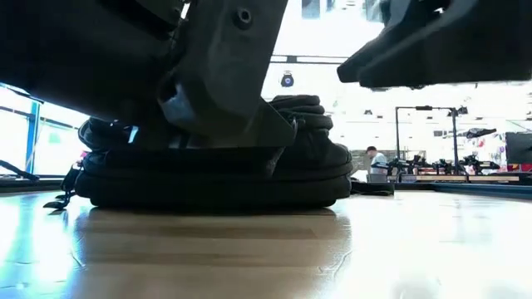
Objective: Unpack backpack
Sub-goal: Close the black backpack
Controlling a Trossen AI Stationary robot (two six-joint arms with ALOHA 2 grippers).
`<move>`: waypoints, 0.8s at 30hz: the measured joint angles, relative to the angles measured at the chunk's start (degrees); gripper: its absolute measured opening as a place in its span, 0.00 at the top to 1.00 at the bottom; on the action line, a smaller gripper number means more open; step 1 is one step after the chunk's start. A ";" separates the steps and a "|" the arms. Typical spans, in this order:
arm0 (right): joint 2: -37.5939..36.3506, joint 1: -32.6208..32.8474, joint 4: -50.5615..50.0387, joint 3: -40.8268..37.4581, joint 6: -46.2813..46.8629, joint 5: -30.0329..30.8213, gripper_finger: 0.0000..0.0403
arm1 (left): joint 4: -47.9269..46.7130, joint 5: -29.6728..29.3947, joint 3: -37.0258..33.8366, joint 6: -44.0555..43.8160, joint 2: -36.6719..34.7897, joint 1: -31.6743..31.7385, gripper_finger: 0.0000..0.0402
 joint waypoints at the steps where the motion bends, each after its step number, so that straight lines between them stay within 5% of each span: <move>1: 0.01 0.34 -0.63 0.00 -4.07 2.74 0.66 | 0.01 0.39 0.00 -0.02 -0.16 -0.13 1.00; 5: 0.02 0.18 -2.65 0.00 -16.24 8.04 0.65 | 0.13 3.56 0.04 -0.02 -1.28 -0.83 1.00; 11: 0.07 -3.36 -3.42 0.00 -31.66 7.91 0.59 | 0.18 5.25 0.07 0.49 -3.04 -1.40 1.00; 24: 3.75 -10.72 -3.81 0.00 -32.58 6.89 0.68 | -3.22 14.25 0.04 -4.42 -2.99 1.32 0.99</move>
